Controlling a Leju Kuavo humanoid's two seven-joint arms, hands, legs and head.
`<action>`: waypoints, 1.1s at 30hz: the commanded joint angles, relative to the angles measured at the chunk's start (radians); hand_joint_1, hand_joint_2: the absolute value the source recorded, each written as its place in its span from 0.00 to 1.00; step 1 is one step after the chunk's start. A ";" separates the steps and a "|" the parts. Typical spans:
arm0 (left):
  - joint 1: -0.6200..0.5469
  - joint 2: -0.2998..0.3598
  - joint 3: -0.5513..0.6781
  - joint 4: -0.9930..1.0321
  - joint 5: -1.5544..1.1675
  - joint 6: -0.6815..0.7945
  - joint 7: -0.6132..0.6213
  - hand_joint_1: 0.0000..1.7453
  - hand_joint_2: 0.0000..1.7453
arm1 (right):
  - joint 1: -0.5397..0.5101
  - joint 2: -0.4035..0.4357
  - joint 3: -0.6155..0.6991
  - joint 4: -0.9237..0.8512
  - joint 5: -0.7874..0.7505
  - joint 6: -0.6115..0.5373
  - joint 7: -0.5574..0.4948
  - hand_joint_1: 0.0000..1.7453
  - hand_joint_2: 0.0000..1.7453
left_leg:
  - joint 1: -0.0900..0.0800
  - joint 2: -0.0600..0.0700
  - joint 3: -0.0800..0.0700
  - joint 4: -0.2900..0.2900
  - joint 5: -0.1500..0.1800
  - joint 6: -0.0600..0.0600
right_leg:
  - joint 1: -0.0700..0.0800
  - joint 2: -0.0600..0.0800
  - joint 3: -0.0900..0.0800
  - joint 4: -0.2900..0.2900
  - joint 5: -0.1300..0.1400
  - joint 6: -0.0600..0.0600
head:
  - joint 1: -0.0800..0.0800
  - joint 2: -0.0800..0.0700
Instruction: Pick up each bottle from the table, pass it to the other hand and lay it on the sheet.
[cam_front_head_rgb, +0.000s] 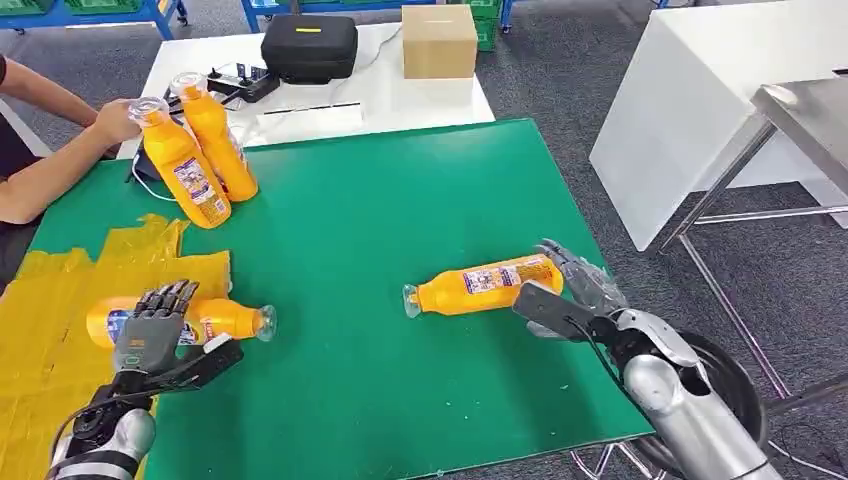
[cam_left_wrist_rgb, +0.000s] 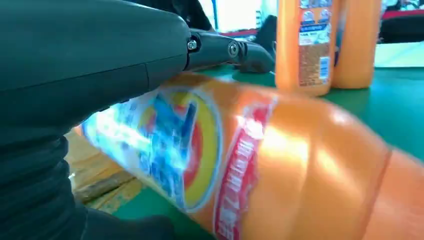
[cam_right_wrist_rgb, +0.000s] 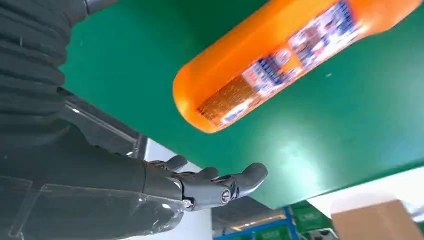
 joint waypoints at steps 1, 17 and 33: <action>-0.039 0.023 -0.060 0.097 0.044 -0.028 -0.024 0.00 1.00 | -0.116 0.029 0.042 0.189 0.006 0.010 0.005 0.00 1.00 | -0.001 0.000 0.000 -0.001 0.001 0.000 | -0.001 0.003 -0.001 -0.001 0.002 0.000 | 0.000 0.000; 0.022 -0.094 0.070 -0.194 0.612 -0.258 -0.256 0.00 1.00 | -0.118 0.038 0.071 0.290 0.045 0.012 0.004 0.00 1.00 | 0.000 -0.003 -0.002 0.000 0.001 0.000 | 0.000 0.001 -0.003 0.000 0.001 0.001 | 0.000 0.000; 0.100 -0.143 0.038 -0.430 0.945 -0.537 -0.297 0.00 1.00 | -0.299 0.131 0.196 0.527 0.254 0.005 0.009 0.00 1.00 | -0.001 0.001 -0.005 0.000 0.000 0.000 | -0.002 0.005 -0.008 0.001 0.001 0.000 | 0.000 0.000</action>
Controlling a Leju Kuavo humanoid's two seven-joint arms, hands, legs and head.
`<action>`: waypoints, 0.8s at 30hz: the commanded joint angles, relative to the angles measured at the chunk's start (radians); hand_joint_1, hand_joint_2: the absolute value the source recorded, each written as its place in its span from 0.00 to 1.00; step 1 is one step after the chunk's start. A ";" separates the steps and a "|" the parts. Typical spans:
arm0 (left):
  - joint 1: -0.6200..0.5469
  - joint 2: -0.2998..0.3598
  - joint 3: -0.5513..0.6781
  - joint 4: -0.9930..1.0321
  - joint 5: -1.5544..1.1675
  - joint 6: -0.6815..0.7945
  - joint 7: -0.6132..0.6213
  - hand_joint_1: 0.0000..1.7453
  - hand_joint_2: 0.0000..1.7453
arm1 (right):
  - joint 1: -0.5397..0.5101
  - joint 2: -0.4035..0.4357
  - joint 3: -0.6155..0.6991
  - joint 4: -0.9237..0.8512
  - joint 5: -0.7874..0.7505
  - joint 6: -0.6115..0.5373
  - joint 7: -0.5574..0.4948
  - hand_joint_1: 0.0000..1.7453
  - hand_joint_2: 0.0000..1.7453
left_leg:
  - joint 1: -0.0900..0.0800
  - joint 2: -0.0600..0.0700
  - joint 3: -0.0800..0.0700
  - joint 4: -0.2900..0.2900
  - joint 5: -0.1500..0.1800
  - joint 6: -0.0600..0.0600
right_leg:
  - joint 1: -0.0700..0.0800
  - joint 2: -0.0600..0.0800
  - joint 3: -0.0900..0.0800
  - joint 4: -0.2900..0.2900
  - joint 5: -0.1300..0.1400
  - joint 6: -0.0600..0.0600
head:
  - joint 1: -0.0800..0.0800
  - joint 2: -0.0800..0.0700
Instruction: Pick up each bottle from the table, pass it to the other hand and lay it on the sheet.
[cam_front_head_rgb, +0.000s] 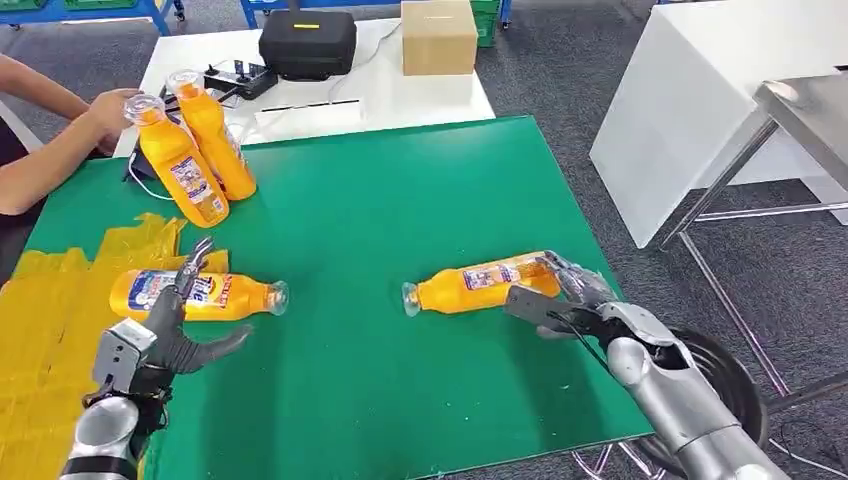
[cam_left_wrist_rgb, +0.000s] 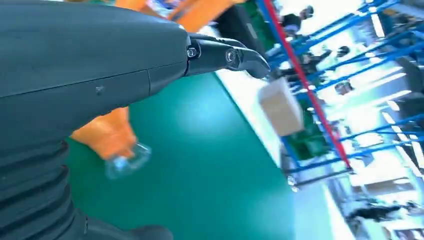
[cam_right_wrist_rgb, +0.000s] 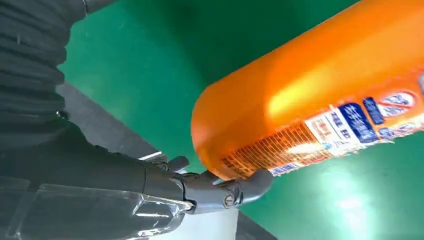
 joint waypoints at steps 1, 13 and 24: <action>-0.003 -0.030 0.001 -0.024 0.005 -0.005 0.003 0.00 1.00 | -0.172 0.089 0.122 0.213 0.084 0.000 0.015 0.00 1.00 | 0.000 0.001 0.001 0.000 0.000 0.000 | 0.000 0.005 0.000 0.000 0.001 0.000 | 0.000 0.000; -0.002 -0.031 0.020 -0.011 0.011 -0.004 0.001 0.00 1.00 | -0.210 0.082 0.152 0.199 0.107 0.020 0.014 0.00 1.00 | -0.001 0.000 0.001 0.000 0.000 0.000 | -0.001 0.004 0.000 0.001 0.000 0.001 | 0.000 0.000; -0.027 -0.040 0.015 0.025 0.019 -0.012 -0.005 0.00 1.00 | -0.268 0.117 0.228 0.303 0.119 0.059 0.010 0.00 1.00 | -0.001 -0.001 0.001 0.000 0.000 0.000 | -0.001 0.002 0.000 0.001 0.000 0.000 | 0.000 0.000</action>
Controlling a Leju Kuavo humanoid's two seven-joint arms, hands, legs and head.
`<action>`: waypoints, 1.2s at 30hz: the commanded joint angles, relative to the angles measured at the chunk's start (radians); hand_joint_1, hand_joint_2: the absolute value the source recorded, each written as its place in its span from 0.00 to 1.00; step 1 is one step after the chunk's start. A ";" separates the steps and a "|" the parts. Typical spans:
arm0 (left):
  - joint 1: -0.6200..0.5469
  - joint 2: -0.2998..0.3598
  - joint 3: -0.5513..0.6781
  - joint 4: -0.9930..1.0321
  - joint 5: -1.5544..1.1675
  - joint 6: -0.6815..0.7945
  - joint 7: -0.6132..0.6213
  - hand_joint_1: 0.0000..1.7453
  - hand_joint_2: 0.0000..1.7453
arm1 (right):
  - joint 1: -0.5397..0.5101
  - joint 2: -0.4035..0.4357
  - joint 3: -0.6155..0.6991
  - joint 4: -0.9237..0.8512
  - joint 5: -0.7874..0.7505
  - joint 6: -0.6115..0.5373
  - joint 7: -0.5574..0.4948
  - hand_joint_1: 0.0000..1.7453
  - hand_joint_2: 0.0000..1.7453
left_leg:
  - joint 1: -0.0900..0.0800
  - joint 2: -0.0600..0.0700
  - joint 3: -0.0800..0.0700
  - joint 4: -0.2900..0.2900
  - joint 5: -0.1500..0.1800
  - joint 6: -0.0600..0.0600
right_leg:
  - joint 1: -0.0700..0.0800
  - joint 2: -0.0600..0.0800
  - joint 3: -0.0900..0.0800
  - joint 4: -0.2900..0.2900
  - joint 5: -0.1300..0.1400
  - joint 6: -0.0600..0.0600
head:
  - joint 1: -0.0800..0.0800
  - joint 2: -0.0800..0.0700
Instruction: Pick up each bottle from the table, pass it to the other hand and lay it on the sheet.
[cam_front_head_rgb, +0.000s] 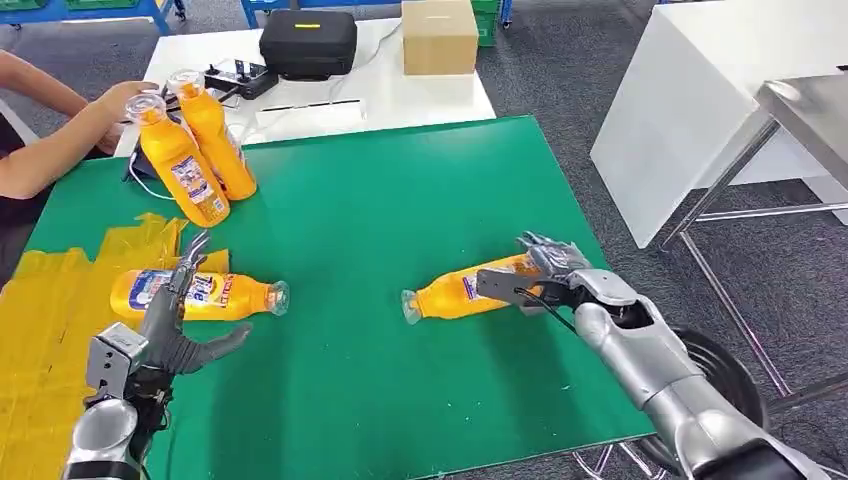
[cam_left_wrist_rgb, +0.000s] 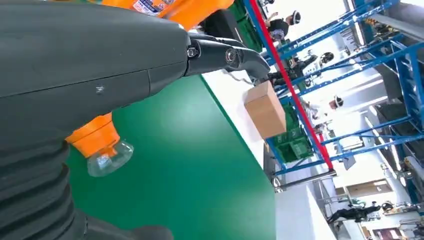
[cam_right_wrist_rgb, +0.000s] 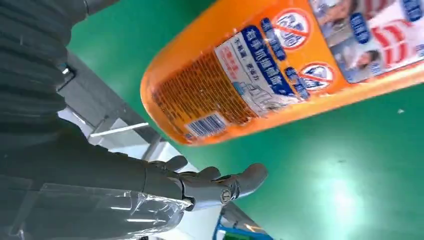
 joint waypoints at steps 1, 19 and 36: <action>-0.037 -0.022 0.009 0.064 0.002 -0.009 0.000 0.00 1.00 | -0.083 0.038 0.099 0.151 0.008 0.006 -0.004 0.00 1.00 | 0.000 -0.001 0.002 -0.001 0.000 0.000 | -0.001 0.003 0.001 0.000 0.000 0.000 | 0.000 0.000; -0.137 -0.018 -0.040 0.176 0.022 -0.030 -0.006 0.00 1.00 | -0.097 0.051 0.283 0.439 0.007 0.178 -0.158 0.85 1.00 | 0.001 -0.007 0.004 -0.002 0.002 0.000 | 0.001 -0.002 0.005 -0.003 0.001 0.000 | 0.000 0.000; -0.123 -0.006 -0.053 0.182 0.072 -0.027 -0.017 0.00 1.00 | -0.064 0.063 0.224 0.414 -0.110 0.105 -0.080 1.00 1.00 | -0.001 -0.005 0.018 -0.003 0.002 0.002 | 0.001 -0.001 0.017 -0.006 0.004 0.001 | 0.000 0.000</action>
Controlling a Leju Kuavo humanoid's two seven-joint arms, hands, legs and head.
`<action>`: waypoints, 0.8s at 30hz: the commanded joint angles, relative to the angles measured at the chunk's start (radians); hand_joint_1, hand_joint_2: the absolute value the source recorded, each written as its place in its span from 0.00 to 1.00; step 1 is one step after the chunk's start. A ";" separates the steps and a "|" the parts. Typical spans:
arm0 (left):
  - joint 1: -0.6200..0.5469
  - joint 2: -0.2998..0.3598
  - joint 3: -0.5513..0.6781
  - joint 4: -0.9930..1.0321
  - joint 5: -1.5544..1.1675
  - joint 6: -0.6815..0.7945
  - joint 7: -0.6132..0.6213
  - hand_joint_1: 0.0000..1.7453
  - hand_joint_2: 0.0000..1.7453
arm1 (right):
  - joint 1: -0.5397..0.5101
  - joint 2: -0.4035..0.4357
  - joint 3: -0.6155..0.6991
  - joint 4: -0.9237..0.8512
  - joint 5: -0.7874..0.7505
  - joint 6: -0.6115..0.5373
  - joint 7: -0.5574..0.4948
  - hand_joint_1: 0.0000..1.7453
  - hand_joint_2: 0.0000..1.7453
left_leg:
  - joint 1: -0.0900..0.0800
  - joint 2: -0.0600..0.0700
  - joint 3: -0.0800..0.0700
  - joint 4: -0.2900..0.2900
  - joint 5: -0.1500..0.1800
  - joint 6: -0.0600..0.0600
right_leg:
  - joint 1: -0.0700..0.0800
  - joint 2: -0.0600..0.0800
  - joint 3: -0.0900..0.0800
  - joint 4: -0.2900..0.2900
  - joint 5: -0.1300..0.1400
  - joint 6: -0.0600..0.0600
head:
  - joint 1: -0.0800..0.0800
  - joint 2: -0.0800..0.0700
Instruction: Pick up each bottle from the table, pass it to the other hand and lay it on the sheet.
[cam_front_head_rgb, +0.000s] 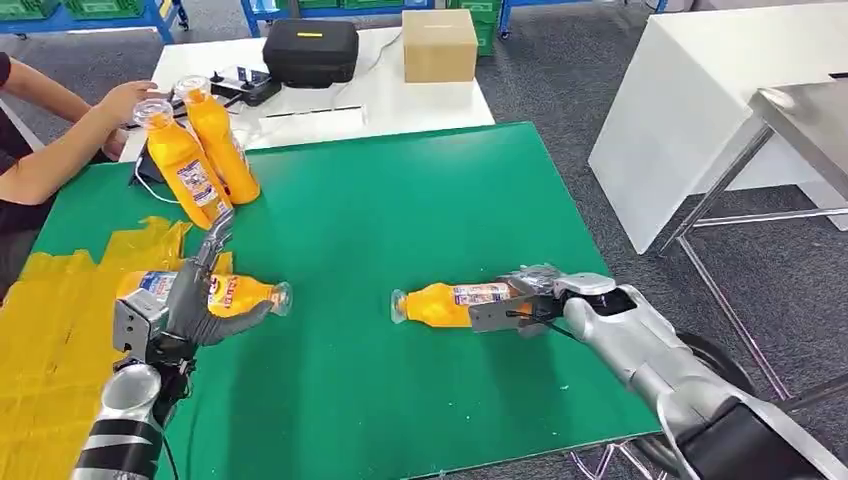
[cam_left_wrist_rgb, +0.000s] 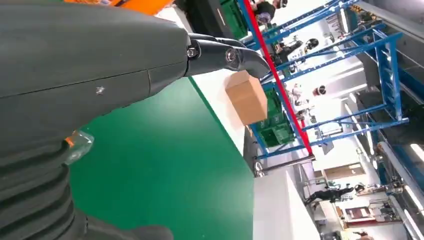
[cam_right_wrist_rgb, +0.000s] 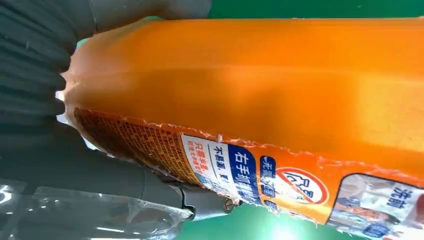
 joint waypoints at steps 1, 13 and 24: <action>0.060 -0.005 0.037 -0.027 0.069 -0.025 0.015 0.00 1.00 | 0.072 0.070 -0.124 0.047 -0.129 -0.150 0.103 1.00 1.00 | 0.000 -0.002 -0.001 -0.001 0.002 0.000 | 0.000 0.001 0.000 -0.001 0.002 0.000 | 0.000 0.000; 0.294 -0.069 0.150 -0.242 0.481 -0.334 0.104 0.00 1.00 | 0.249 0.074 -0.313 -0.548 -0.379 -0.240 0.152 1.00 1.00 | 0.000 0.001 -0.010 0.001 -0.001 -0.001 | -0.002 0.006 -0.010 0.003 0.000 0.000 | -0.001 0.000; 0.302 -0.092 0.073 -0.187 0.756 -0.456 0.192 0.00 1.00 | 0.307 0.119 -0.211 -0.638 -0.365 -0.289 0.097 1.00 1.00 | 0.000 -0.001 -0.019 0.000 0.000 0.000 | -0.002 0.004 -0.018 0.002 0.000 0.000 | 0.000 0.000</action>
